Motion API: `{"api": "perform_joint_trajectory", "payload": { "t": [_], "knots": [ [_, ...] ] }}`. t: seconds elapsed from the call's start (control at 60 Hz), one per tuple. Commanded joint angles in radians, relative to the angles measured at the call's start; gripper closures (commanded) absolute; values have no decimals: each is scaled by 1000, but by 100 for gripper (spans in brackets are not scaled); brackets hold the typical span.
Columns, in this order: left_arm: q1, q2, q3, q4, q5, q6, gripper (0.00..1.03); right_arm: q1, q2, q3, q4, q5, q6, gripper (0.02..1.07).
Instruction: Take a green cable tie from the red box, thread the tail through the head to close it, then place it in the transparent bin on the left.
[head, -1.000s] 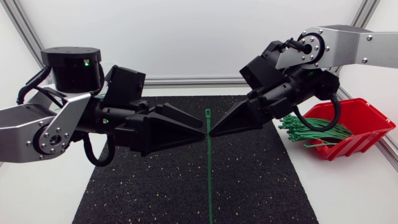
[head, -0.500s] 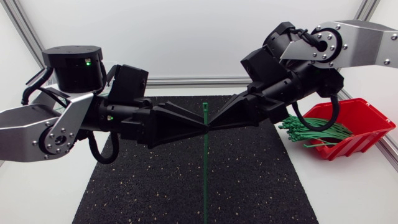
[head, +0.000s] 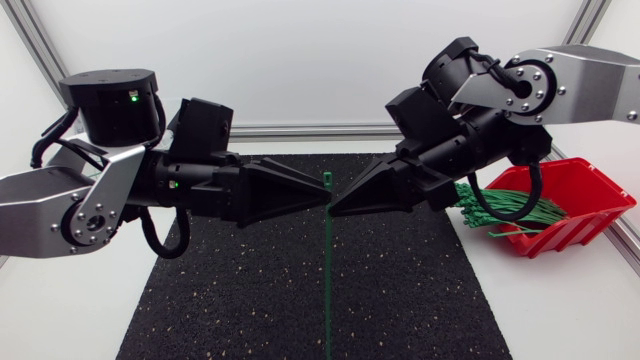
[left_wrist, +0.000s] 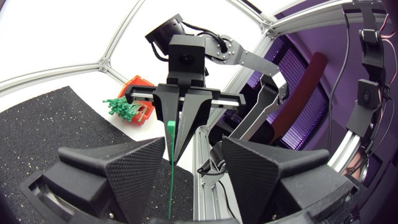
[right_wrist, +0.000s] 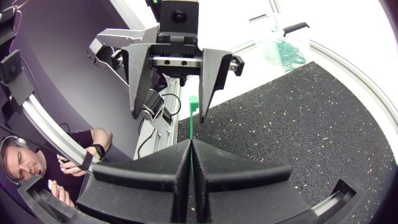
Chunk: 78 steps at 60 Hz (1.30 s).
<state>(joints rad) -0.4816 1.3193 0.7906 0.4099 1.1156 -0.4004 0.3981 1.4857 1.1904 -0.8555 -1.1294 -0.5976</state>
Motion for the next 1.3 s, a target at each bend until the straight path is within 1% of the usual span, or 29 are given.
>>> {"api": "perform_joint_trajectory", "payload": {
  "t": [0.0,0.05,0.1,0.35,0.467,0.567,0.7,0.75,0.85,0.967,1.083,1.283],
  "knots": [
    [3,9,12,21,-5,-25,44,-5,-24,-25,16,-3,30,101],
    [0,9,13,21,-5,-25,45,-7,-27,-26,21,-3,33,101],
    [-2,12,13,21,-7,-25,49,-10,-28,-25,24,-6,35,101],
    [-6,20,9,40,-11,-26,49,-13,-22,-29,50,-9,55,101],
    [-9,24,10,53,-25,-28,62,-12,-21,-31,58,-12,61,101],
    [-12,35,7,76,-30,-40,63,-13,-22,-32,59,-12,62,101],
    [-18,44,7,81,-33,-43,63,-15,-24,-34,61,-12,62,101],
    [-18,46,7,86,-33,-44,72,-16,-25,-34,61,-13,62,101],
    [-18,51,7,90,-33,-46,80,-16,-25,-35,62,-13,62,101],
    [-17,52,4,93,-33,-48,82,-16,-28,-37,72,-13,68,101],
    [-17,55,2,96,-33,-48,89,-22,-36,-38,79,-13,74,101],
    [-18,55,1,98,-42,-49,89,-25,-48,-49,96,-15,87,101]
  ]
}}
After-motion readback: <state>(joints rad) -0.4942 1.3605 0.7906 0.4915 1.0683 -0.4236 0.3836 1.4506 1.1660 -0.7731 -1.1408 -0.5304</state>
